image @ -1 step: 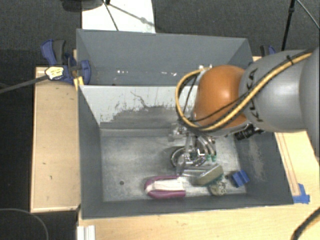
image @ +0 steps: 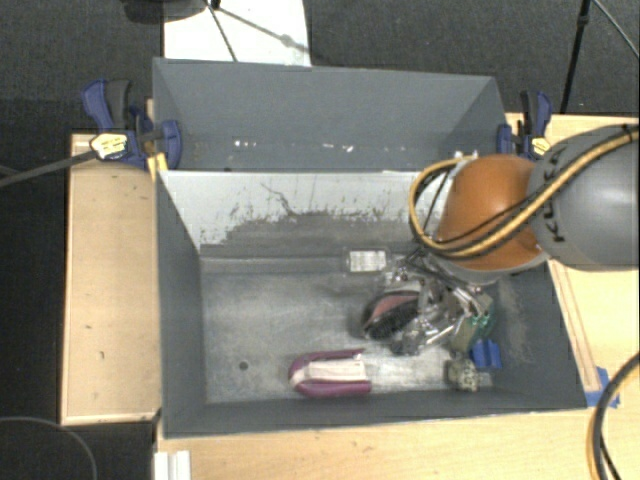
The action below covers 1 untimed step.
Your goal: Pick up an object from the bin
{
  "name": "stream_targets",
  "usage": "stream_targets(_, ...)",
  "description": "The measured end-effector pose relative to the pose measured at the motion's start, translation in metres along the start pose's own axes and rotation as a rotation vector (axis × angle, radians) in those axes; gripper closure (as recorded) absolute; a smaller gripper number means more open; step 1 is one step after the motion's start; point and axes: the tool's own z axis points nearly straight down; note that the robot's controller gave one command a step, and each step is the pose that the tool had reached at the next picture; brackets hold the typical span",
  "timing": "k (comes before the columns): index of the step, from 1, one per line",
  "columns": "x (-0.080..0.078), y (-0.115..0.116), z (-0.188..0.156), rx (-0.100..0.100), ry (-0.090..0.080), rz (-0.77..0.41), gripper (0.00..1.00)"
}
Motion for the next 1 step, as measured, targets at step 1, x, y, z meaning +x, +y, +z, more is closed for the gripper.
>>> stream_targets(1,-0.0025,0.0008,-0.0029,0.002,-0.007,0.001,1.0)
